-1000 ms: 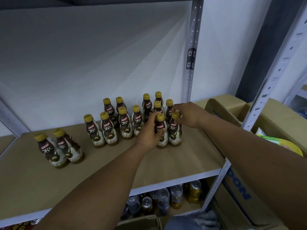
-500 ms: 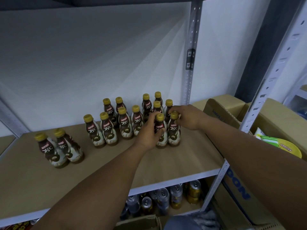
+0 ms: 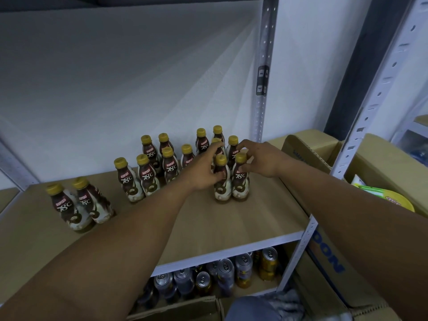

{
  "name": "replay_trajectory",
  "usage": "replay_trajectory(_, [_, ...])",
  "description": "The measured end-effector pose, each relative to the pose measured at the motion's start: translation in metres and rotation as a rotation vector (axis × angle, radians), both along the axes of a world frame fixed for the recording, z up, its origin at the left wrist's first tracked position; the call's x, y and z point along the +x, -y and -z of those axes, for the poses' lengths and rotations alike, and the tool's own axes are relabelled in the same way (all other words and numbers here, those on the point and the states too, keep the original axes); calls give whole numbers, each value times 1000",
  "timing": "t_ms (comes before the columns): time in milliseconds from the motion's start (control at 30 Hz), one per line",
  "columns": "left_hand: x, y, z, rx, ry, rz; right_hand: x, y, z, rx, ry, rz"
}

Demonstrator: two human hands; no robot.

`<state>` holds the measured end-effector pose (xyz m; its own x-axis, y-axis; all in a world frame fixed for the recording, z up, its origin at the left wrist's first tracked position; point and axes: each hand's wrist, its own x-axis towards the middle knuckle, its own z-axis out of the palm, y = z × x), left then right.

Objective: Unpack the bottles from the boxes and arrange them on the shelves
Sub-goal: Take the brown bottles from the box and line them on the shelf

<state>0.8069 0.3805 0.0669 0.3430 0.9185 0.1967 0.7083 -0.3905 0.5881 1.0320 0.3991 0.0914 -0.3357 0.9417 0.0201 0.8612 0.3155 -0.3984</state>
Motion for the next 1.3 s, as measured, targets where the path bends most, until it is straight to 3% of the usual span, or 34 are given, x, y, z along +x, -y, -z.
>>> replay_trajectory(167, [3,-1,-8,29,-179,57,-4,-2,3,26,24,23])
replay_trajectory(667, [14,2,13,149,-107,-33,-2,-4,16,88,18,31])
replay_trajectory(1300, [13,2,21,143,-63,-26,1,-7,20,98,-21,26])
